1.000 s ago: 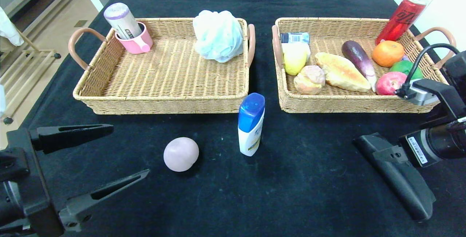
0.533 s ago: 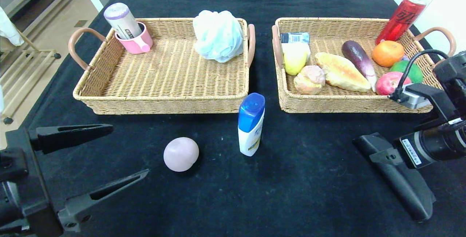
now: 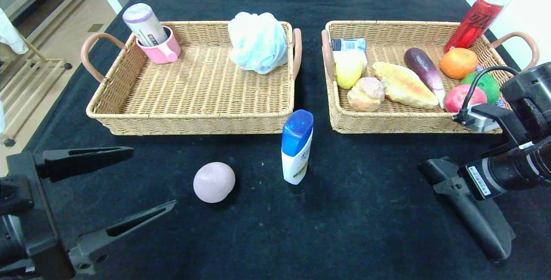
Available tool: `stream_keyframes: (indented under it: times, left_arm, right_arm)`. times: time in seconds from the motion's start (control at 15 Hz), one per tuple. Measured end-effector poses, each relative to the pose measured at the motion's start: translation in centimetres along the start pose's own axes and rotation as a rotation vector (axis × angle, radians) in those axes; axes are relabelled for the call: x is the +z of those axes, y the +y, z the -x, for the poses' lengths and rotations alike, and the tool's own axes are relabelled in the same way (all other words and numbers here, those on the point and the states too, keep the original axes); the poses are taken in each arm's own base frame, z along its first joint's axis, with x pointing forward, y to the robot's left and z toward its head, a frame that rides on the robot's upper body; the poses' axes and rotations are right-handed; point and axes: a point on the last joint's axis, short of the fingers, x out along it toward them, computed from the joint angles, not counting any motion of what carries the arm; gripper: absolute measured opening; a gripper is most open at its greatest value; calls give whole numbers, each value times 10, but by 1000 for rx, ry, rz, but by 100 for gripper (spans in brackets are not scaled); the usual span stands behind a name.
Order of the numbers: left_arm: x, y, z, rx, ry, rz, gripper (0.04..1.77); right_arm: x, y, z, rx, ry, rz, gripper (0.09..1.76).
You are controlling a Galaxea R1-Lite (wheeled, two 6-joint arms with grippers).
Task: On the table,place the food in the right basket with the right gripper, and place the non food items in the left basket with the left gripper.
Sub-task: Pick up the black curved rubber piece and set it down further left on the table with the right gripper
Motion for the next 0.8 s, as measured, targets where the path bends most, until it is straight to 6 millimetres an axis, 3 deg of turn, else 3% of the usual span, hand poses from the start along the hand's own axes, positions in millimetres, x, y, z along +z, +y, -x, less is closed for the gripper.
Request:
stream_keyframes:
  times: [0.13,0.33,0.53,0.8]
  left_arm:
    - [0,0,0,0,1,0,172]
    - [0,0,0,-4,0,0,172]
    - [-1,0,0,-4,3,0,172]
    - [-1,0,0,-4,3,0,172]
  right_arm:
    - [0,0,-2,0,8,1,170]
    - [-1,1,-5,0,16,1,118]
    - [-1,1,-6,1,22,1,88]
    - [-2,1,-7,2,25,2,81]
